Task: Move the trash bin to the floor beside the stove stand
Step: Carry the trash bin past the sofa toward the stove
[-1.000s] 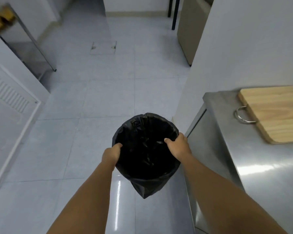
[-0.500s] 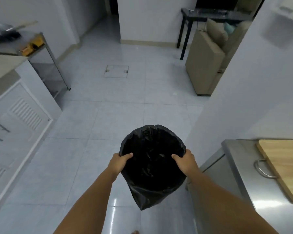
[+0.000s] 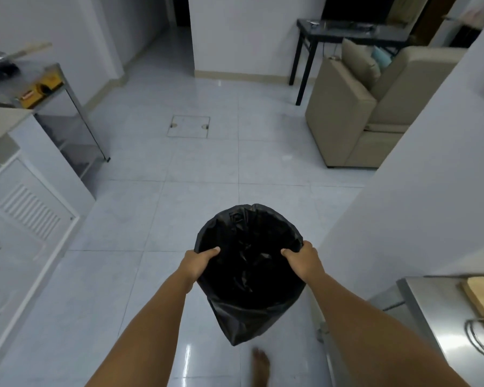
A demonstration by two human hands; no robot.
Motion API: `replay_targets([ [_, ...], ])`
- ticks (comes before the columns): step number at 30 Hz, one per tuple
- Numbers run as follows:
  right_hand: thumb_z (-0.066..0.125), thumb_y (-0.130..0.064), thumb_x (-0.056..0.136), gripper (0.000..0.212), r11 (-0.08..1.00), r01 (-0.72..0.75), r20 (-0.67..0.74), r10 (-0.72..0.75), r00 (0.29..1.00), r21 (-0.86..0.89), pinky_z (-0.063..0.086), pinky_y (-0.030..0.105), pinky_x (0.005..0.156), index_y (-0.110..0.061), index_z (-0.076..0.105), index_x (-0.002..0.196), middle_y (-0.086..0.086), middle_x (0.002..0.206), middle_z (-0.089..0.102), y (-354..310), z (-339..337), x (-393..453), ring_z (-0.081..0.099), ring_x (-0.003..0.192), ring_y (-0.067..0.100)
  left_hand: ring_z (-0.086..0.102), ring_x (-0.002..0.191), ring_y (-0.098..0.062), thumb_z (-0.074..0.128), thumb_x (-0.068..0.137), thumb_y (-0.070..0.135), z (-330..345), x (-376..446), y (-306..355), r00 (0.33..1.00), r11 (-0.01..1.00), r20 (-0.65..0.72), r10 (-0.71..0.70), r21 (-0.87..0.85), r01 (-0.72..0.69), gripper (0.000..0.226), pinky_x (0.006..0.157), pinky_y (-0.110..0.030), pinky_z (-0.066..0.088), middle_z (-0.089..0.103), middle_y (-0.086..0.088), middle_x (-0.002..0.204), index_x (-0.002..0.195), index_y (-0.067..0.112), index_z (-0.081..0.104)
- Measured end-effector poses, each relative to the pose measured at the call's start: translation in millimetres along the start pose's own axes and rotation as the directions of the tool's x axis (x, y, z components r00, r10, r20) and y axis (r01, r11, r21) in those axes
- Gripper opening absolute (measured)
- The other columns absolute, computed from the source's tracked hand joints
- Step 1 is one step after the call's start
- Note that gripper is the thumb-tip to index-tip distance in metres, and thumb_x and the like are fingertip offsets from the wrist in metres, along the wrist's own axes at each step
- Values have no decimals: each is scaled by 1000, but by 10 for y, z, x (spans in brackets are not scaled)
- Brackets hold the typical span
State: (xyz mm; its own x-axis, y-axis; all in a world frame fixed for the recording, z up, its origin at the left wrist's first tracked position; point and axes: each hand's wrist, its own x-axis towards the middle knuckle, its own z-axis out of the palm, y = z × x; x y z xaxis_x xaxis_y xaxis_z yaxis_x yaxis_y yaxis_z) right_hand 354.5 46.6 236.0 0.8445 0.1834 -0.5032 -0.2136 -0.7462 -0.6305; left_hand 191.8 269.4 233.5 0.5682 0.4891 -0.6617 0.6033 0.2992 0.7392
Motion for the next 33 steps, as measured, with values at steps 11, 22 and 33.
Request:
replay_targets([
  [11,68,-38,87,69,994,-40,-9,41,999,97,49,48,104,-3,44,141,18,136,56,-1011,-294,1416,59,122,39,59,123,-38,71,80,49,238,1411,1342,1000,1000,-8,-9,-27,8,83,98,-42,49,59,-17,141,145,3,49],
  [22,66,-39,89,69,990,-16,-15,18,1000,139,47,51,107,-4,42,144,20,138,55,-2420,-771,3294,57,123,41,60,121,-36,73,59,58,517,3063,2990,1000,997,4,-11,-79,11,103,104,-47,49,60,-16,139,145,6,49],
  [33,68,-42,87,75,989,-6,-28,10,1000,145,47,52,107,-4,40,145,20,141,52,-3895,-1012,5244,56,125,41,61,120,-36,73,69,51,645,4905,4877,999,998,0,42,-36,-42,94,97,-42,51,59,-17,140,147,4,47],
])
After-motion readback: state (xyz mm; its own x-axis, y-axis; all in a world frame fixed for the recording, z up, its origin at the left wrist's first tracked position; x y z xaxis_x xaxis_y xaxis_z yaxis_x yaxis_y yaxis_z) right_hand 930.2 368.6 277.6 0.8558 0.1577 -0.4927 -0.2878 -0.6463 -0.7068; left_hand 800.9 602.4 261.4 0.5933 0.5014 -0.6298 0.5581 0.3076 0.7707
